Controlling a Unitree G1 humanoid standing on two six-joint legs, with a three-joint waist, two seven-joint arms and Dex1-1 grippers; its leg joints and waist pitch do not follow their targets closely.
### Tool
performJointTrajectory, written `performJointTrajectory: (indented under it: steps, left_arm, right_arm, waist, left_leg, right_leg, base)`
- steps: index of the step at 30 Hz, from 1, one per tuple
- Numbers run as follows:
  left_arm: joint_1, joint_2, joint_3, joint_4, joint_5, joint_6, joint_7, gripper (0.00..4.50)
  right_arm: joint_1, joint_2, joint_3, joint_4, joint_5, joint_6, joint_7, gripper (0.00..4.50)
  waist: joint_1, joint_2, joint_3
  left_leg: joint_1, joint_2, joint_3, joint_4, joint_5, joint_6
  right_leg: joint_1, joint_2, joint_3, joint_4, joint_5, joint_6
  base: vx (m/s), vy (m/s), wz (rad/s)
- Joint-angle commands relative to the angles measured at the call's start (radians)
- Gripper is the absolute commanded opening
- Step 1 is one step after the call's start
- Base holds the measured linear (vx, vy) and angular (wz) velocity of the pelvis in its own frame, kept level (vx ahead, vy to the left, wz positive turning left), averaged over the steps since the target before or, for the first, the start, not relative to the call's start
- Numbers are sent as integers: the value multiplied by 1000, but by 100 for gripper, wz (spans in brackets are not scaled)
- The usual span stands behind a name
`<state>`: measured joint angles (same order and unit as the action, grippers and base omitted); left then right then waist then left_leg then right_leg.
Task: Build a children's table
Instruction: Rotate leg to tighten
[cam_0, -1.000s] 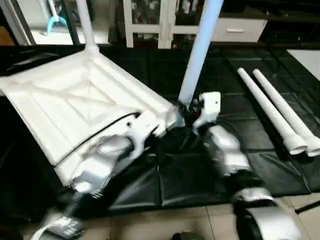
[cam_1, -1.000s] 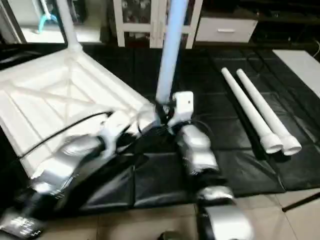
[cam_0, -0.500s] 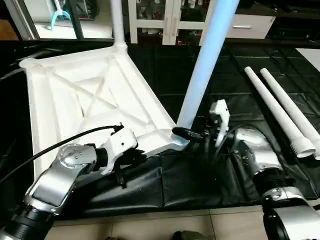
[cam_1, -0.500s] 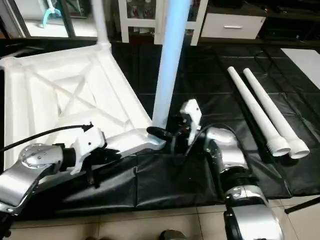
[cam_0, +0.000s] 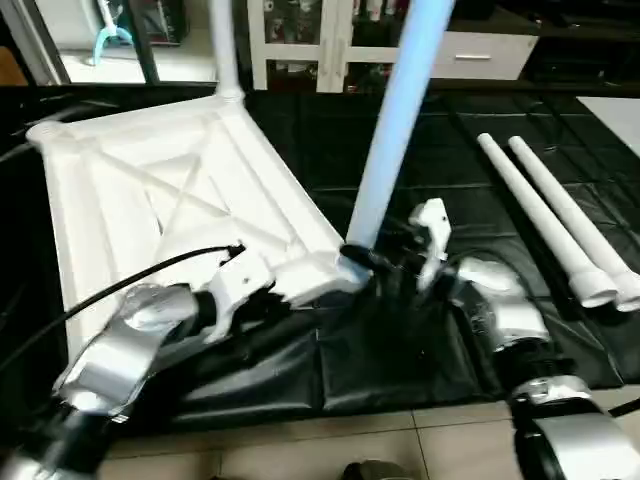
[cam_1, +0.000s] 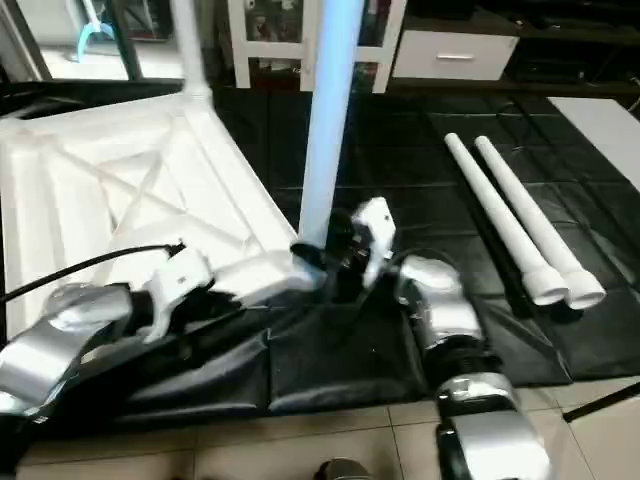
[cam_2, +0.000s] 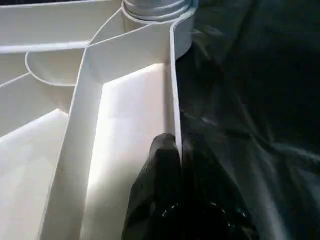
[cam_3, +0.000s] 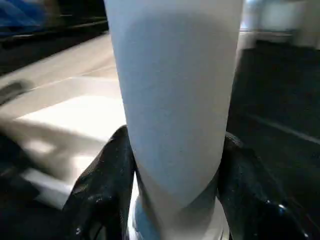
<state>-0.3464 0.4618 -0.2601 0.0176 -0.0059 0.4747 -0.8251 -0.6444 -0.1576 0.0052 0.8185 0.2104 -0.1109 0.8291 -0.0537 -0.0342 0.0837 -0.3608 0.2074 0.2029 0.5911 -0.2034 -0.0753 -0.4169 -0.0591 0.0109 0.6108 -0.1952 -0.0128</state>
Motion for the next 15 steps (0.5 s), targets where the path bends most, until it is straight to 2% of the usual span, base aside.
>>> performJointTrajectory:
  steps: [1, 2, 3, 4, 6, 7, 11, 13, 15]
  left_arm:
    - [15, -33, -38, 44, 12, 32, 43, 0]
    - [-8, -71, -37, 70, 26, 46, 94, 0]
    - [-30, -109, -31, 96, 33, 57, 140, 0]
    - [-61, -162, -23, 132, 41, 72, 203, 0]
    - [-80, -197, -21, 151, 44, 91, 239, 0]
    - [-105, -245, -32, 173, 58, 111, 269, 0]
    - [-123, -299, -42, 189, 65, 136, 300, 0]
    - [-110, -293, -56, 166, 60, 127, 273, 0]
    - [-100, -280, -58, 154, 56, 119, 255, 0]
  right_arm:
    - [14, -7, -10, 71, -76, 45, -174, 197]
    - [11, 12, -24, 85, -92, 72, -299, 196]
    - [10, 34, -42, 96, -86, 102, -379, 195]
    - [10, 65, -66, 112, -77, 144, -485, 193]
    - [10, 92, -80, 120, -67, 160, -543, 192]
    - [11, 143, -92, 129, -58, 159, -626, 192]
    - [18, 202, -76, 120, -64, 148, -662, 192]
    - [14, 219, -67, 112, -53, 123, -620, 192]
    - [8, 215, -69, 112, -43, 107, -586, 192]
  waist:
    - [2, 4, -40]
    - [2, 4, -40]
    - [3, 5, -39]
    - [0, 3, -41]
    - [2, 3, -41]
    - [3, 2, -42]
    - [6, 3, -45]
    - [6, 3, -49]
    - [5, 3, -52]
  left_leg:
    - [9, 21, -12, -79, -286, -1]
    - [10, 20, -13, -79, -291, -3]
    - [12, 18, -12, -78, -294, -12]
    - [13, 17, -13, -80, -301, -21]
    - [14, 15, -14, -79, -315, -27]
    - [15, 13, -13, -78, -338, -23]
    - [13, 12, -14, -81, -352, -17]
    - [6, 12, -16, -83, -335, -14]
    - [3, 13, -15, -83, -327, -9]
  right_leg:
    - [24, -47, 20, -87, -346, -193]
    - [23, -47, 21, -90, -358, -185]
    - [17, -46, 22, -93, -374, -172]
    - [16, -43, 22, -92, -378, -159]
    - [14, -42, 21, -94, -395, -140]
    - [10, -42, 22, -100, -413, -122]
    - [4, -37, 21, -102, -392, -98]
    - [11, -37, 20, -97, -350, -99]
    - [13, -36, 19, -95, -313, -106]
  base:
    - [0, 0, 0]
    - [0, 0, 0]
    - [0, 0, 0]
    - [0, 0, 0]
    - [0, 0, 0]
    - [0, 0, 0]
    - [0, 0, 0]
    - [0, 0, 0]
    - [0, 0, 0]
